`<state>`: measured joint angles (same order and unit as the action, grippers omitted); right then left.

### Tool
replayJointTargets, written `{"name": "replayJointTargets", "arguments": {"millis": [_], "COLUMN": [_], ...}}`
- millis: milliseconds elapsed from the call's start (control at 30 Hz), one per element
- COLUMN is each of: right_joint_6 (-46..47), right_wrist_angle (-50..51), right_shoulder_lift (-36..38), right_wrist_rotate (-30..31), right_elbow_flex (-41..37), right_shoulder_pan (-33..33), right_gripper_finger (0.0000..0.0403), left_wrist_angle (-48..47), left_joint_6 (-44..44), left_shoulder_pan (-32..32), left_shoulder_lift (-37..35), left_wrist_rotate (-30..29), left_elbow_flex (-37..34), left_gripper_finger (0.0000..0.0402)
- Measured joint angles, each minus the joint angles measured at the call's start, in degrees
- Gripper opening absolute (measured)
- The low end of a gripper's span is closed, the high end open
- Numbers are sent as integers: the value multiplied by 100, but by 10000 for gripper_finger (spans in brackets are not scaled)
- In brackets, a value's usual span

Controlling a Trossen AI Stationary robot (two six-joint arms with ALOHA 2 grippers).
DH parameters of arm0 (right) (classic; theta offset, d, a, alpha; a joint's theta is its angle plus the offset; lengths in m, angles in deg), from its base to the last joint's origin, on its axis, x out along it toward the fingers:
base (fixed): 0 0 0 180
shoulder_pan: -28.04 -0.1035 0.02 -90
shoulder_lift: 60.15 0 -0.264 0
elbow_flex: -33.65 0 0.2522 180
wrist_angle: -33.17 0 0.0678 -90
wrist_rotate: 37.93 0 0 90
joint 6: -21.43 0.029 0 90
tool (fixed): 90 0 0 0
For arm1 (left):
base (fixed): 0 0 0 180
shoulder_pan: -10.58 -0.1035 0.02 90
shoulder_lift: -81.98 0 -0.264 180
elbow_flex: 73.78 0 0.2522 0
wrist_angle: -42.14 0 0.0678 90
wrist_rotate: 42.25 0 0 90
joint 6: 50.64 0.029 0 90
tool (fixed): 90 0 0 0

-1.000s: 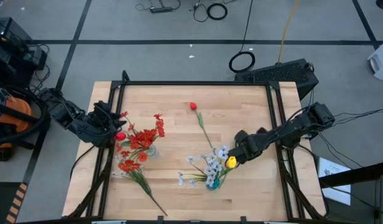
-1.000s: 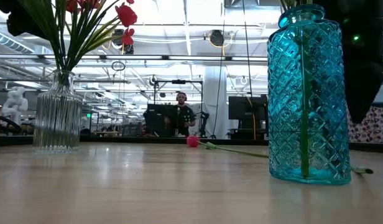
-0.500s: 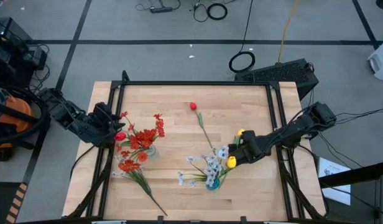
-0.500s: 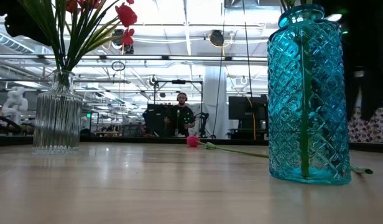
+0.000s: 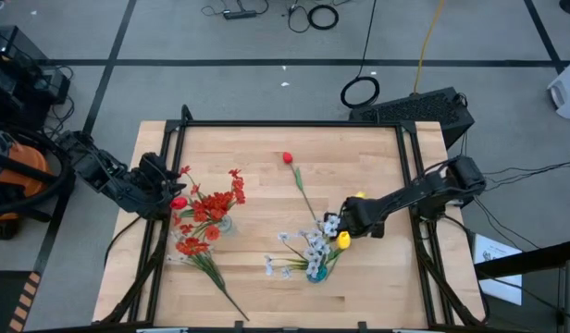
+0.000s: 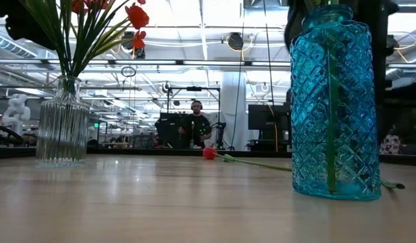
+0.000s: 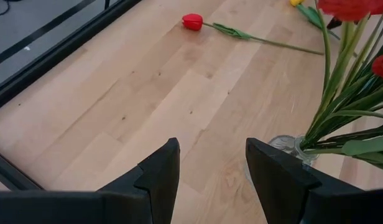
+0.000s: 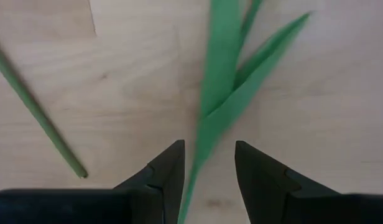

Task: Sort flowers into vase by color
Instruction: Put the yellow tulip into the blue vase

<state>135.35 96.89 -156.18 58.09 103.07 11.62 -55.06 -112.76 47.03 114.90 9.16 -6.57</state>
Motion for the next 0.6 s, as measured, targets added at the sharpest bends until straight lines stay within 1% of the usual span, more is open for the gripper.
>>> {"name": "replayJointTargets", "arguments": {"millis": [133,233,300,367,467,500,600], "right_joint_6": [-53,-274,-462,-745,-1687,-2095,-3400], "right_wrist_angle": [-346,-428,-445,-466,-399,-325,-114], "right_shoulder_lift": [-442,-703,-803,-813,-719,-655,-477], "right_wrist_rotate": [-89,-125,-95,-9,155,193,150], "right_elbow_flex": [17,30,46,48,33,22,1], "right_shoulder_pan": [24,24,10,-15,-54,-55,-51], "right_gripper_finger": [132,127,111,80,22,13,13], "left_wrist_angle": [0,0,-1,0,0,0,0], "left_joint_6": [-5,-8,-8,-10,-8,2,321], "left_shoulder_pan": [2,0,0,0,0,0,0], "left_shoulder_lift": [0,0,-1,-1,-2,-1,0], "left_wrist_rotate": [2,49,91,109,109,109,107], "left_elbow_flex": [0,0,0,0,0,0,0], "left_gripper_finger": [189,189,189,189,189,189,189]}}
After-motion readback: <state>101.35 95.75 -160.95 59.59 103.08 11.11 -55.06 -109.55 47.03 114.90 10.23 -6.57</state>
